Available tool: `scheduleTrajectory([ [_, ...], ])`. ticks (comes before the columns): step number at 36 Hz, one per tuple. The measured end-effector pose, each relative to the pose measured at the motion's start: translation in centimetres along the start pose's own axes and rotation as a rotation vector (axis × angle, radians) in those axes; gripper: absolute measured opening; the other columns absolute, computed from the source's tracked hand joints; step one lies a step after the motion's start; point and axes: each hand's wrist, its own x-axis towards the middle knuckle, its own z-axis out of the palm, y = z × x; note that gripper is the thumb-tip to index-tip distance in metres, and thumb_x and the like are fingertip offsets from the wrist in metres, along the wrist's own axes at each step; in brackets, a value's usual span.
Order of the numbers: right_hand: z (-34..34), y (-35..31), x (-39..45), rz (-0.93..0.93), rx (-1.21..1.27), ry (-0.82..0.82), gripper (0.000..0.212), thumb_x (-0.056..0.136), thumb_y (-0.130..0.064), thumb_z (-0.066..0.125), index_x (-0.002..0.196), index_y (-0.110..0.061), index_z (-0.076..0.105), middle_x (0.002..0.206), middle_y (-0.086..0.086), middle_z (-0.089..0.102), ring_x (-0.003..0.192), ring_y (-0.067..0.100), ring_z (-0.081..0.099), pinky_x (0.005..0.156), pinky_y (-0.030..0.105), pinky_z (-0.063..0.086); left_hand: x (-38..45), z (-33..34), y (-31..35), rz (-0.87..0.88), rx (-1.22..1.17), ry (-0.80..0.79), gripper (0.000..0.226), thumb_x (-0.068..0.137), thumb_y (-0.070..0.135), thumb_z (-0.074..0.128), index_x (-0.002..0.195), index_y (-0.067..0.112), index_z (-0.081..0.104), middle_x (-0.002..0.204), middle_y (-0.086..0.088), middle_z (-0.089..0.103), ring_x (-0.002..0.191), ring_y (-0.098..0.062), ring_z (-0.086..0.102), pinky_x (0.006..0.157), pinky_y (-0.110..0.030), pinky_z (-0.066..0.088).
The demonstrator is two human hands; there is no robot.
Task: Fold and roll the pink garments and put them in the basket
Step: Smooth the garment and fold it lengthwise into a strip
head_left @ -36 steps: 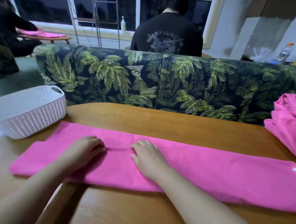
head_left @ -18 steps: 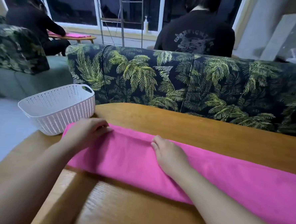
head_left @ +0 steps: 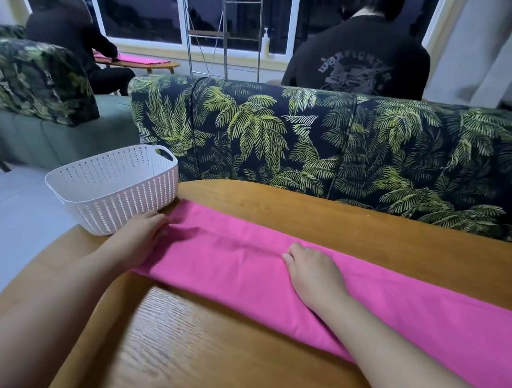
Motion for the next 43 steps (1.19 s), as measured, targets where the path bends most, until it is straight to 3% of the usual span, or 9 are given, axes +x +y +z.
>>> scheduleTrajectory([
  [5, -0.2, -0.2, -0.5, -0.019, -0.04, -0.01, 0.032, 0.104, -0.036, 0.03, 0.109, -0.014, 0.052, 0.11, 0.006, 0.063, 0.105, 0.025, 0.056, 0.081, 0.035, 0.04, -1.8, 0.4, 1.0, -0.159, -0.111, 0.096, 0.015, 0.089, -0.002, 0.059, 0.102, 0.0, 0.067, 0.095, -0.016, 0.063, 0.086, -0.031, 0.06, 0.081, -0.037, 0.045],
  [10, -1.4, -1.3, 0.2, -0.053, 0.003, -0.057, 0.025, 0.1, -0.044, 0.039, 0.091, -0.021, 0.046, 0.095, -0.002, 0.059, 0.086, 0.02, 0.054, 0.066, 0.032, 0.035, -2.1, -0.8, 1.9, -0.308, -0.292, 0.202, 0.011, 0.09, 0.007, 0.063, 0.1, 0.011, 0.066, 0.095, -0.006, 0.063, 0.089, -0.023, 0.058, 0.08, -0.032, 0.042],
  [12, -1.5, -2.6, 0.9, -0.092, 0.011, -0.071, 0.023, 0.098, -0.043, 0.043, 0.092, -0.022, 0.048, 0.1, -0.002, 0.061, 0.093, 0.021, 0.056, 0.069, 0.032, 0.038, -2.0, -1.1, 2.3, -0.396, -0.396, 0.277, 0.015, 0.09, 0.007, 0.063, 0.102, 0.016, 0.063, 0.097, -0.002, 0.062, 0.09, -0.022, 0.059, 0.081, -0.033, 0.044],
  [15, -0.9, -4.9, 2.2, -0.141, 0.045, -0.098, 0.024, 0.098, -0.039, 0.046, 0.101, -0.017, 0.054, 0.107, 0.001, 0.061, 0.1, 0.023, 0.056, 0.079, 0.034, 0.044, -2.4, -0.8, 2.8, -0.575, -0.469, 0.37, 0.026, 0.091, 0.009, 0.063, 0.116, 0.005, 0.058, 0.102, 0.001, 0.058, 0.093, -0.017, 0.055, 0.083, -0.028, 0.04],
  [19, 0.4, -7.8, 4.5, -0.181, 0.066, -0.12, 0.027, 0.099, -0.036, 0.046, 0.112, -0.014, 0.055, 0.115, 0.005, 0.061, 0.106, 0.027, 0.056, 0.087, 0.04, 0.047, -3.6, 0.0, 2.3, -0.725, -0.435, 0.398, 0.026, 0.089, 0.018, 0.066, 0.111, 0.005, 0.057, 0.098, -0.009, 0.066, 0.092, -0.028, 0.062, 0.08, -0.037, 0.046],
  [24, 2.3, -11.2, 7.2, -0.224, 0.098, -0.113, 0.027, 0.099, -0.034, 0.047, 0.111, -0.012, 0.058, 0.114, 0.008, 0.062, 0.106, 0.03, 0.056, 0.088, 0.042, 0.047, -4.2, 0.3, 2.0, -0.638, -0.348, 0.337, 0.014, 0.088, 0.019, 0.067, 0.099, 0.012, 0.062, 0.09, -0.006, 0.068, 0.085, -0.026, 0.061, 0.073, -0.034, 0.044],
  [31, 3.5, -15.3, 9.5, -0.327, 0.181, -0.085, 0.026, 0.099, -0.03, 0.049, 0.112, -0.012, 0.061, 0.115, 0.009, 0.064, 0.107, 0.029, 0.056, 0.087, 0.041, 0.046, -3.7, -0.1, 3.1, -0.493, -0.487, 0.376, 0.019, 0.09, 0.009, 0.062, 0.106, 0.019, 0.061, 0.093, 0.006, 0.062, 0.08, -0.008, 0.055, 0.068, -0.009, 0.036],
  [39, 2.9, -15.7, 9.9, -0.306, 0.383, 0.04, 0.021, 0.1, -0.022, 0.046, 0.104, -0.009, 0.061, 0.105, 0.013, 0.065, 0.1, 0.031, 0.057, 0.083, 0.04, 0.043, -3.3, -0.2, 2.8, -0.494, -0.687, 0.361, 0.056, 0.084, 0.015, 0.071, 0.132, 0.009, 0.044, 0.125, -0.001, 0.049, 0.114, -0.012, 0.049, 0.098, -0.025, 0.038],
  [43, 2.3, -15.2, 10.5, -0.214, 0.369, 0.009, 0.021, 0.102, -0.024, 0.04, 0.107, -0.011, 0.056, 0.106, 0.013, 0.064, 0.098, 0.033, 0.056, 0.08, 0.041, 0.044, -3.5, -0.7, 2.9, -0.558, -0.706, 0.337, 0.051, 0.084, 0.023, 0.07, 0.128, 0.019, 0.044, 0.109, 0.007, 0.06, 0.1, -0.01, 0.06, 0.09, -0.034, 0.047],
])
